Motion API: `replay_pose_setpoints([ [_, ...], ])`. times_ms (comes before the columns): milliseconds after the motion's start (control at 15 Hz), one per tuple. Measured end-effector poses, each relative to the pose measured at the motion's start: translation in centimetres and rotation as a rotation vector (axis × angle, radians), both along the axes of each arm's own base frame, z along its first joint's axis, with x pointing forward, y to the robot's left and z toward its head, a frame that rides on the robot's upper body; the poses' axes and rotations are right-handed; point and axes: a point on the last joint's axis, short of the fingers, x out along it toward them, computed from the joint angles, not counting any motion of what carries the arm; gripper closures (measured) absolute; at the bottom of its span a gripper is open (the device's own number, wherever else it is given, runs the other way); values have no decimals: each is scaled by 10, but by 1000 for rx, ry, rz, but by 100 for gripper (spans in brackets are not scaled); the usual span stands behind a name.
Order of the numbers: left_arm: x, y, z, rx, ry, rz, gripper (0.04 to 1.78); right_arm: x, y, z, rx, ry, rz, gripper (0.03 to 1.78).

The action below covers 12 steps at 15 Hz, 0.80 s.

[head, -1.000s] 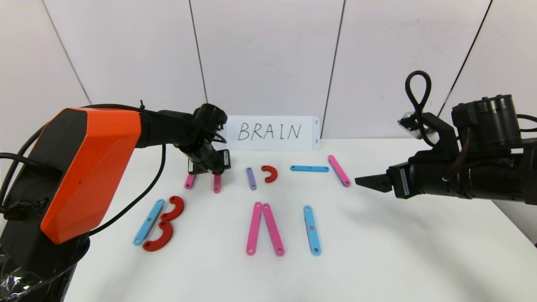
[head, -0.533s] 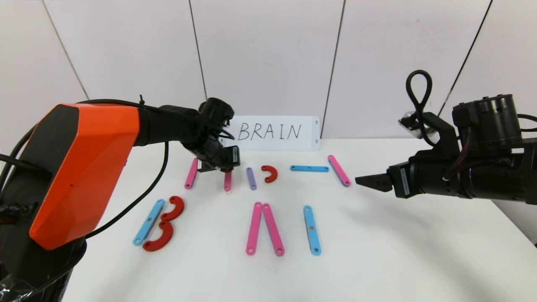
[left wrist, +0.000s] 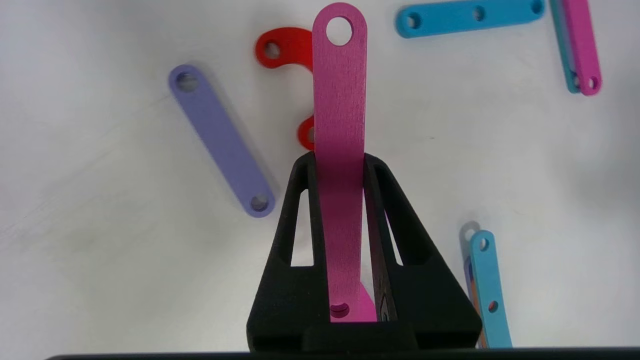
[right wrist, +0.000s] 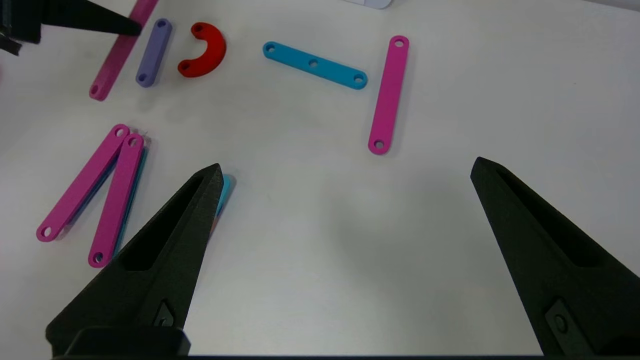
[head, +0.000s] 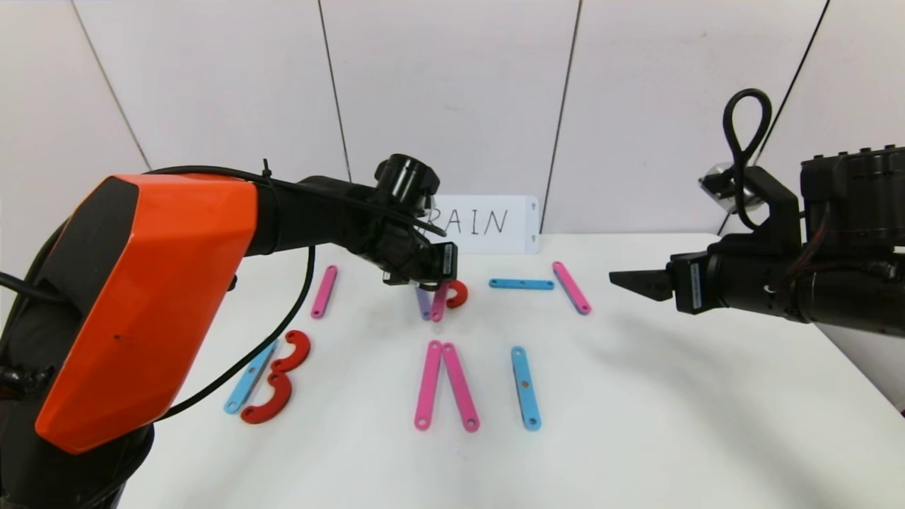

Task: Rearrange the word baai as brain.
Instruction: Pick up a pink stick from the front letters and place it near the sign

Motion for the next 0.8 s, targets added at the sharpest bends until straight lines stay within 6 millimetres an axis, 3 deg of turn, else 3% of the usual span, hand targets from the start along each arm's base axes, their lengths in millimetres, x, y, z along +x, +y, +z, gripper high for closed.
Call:
replay_pose_setpoints([
  [333,-2,-19,-2,2,-118,-245,154,-12,-7,13,10,-42,-16,8],
  [800,4,-40,-26,67,-247,-438,154,-16,-12,20,17,-73,-29,8],
])
